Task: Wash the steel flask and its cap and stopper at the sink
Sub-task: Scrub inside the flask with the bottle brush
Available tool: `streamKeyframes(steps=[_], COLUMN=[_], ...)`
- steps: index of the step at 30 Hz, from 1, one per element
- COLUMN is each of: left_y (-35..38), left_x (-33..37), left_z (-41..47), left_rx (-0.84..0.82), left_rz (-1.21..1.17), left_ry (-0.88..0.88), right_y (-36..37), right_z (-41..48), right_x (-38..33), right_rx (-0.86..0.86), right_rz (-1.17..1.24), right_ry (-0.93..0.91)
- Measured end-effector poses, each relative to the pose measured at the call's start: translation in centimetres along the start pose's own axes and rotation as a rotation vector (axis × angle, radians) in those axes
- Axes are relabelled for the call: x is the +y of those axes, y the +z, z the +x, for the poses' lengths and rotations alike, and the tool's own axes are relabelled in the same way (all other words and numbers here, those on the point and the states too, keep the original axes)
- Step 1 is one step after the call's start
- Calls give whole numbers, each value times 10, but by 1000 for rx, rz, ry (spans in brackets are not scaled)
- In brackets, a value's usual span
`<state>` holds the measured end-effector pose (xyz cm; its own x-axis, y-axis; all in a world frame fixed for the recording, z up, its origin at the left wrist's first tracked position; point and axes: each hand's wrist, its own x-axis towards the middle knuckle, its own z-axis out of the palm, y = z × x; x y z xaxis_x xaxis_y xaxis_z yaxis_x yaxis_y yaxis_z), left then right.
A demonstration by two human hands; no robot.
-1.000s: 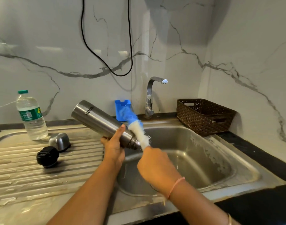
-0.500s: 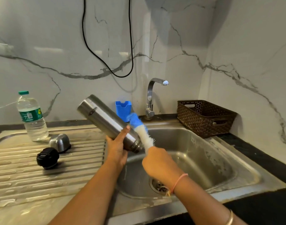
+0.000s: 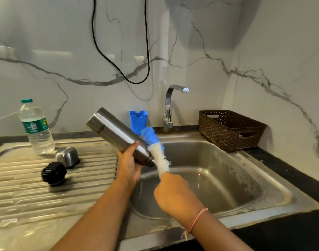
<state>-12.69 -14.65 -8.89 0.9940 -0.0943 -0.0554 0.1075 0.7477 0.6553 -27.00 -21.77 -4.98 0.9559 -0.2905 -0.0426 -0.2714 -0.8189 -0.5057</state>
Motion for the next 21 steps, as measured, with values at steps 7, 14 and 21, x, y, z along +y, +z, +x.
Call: streamKeyframes(steps=[7,14,21], left_y=[10,-1,3], left_x=[-1,7,5], left_z=[-13,-8,-11], left_rx=[-115,-142,-206], left_rz=[82,-117,-133], left_ry=[-79,-161,-203], right_y=[-25,-40,-40], right_z=[42,53,55], right_x=[19,47,57], right_rx=[66,-142,-255], right_rz=[25,564,586], right_ry=[-33,11,28])
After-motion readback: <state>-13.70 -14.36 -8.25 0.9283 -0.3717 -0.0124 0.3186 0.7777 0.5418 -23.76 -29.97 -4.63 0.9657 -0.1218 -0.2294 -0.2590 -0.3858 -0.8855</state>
